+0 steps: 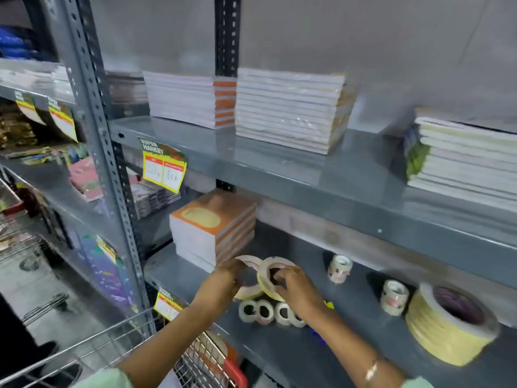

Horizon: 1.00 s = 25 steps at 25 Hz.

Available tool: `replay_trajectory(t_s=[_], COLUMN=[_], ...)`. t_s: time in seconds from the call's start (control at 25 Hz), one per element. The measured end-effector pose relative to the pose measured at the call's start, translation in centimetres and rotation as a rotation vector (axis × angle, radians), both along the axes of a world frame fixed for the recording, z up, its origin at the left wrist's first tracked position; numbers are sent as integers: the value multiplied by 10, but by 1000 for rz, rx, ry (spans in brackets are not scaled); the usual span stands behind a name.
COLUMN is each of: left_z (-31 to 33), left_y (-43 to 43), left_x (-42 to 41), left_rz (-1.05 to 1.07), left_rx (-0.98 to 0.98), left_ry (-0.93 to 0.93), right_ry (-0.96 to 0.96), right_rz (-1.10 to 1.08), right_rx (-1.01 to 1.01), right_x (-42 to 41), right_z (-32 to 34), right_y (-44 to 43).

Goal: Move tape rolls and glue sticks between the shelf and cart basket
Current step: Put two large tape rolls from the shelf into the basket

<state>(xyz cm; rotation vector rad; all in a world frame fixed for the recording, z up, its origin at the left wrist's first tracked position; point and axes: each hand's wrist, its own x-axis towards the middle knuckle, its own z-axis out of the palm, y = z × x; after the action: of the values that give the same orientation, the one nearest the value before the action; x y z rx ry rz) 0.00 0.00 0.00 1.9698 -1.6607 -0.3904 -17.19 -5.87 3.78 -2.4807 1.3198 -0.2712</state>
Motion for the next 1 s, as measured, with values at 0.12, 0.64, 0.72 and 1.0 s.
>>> replay_trajectory(t_s=[0.12,0.64,0.72,1.0], left_z=[-23,-40,-33,-60], left_y=[-14,-18,13,173], left_x=[8,4,5,49], left_rz=[-40,-102,-33,432], left_rx=[122,168,99,8], left_ry=[-74,-170,-161,28], right_ry=[110,-15,-98,-205], right_rz=[-50,-81,1,448], right_rx=[91,-88,-119,-56], right_x=[12,32,36,115], right_z=[-23,-22,-8,-20], right_y=[-15,-27,-11,71])
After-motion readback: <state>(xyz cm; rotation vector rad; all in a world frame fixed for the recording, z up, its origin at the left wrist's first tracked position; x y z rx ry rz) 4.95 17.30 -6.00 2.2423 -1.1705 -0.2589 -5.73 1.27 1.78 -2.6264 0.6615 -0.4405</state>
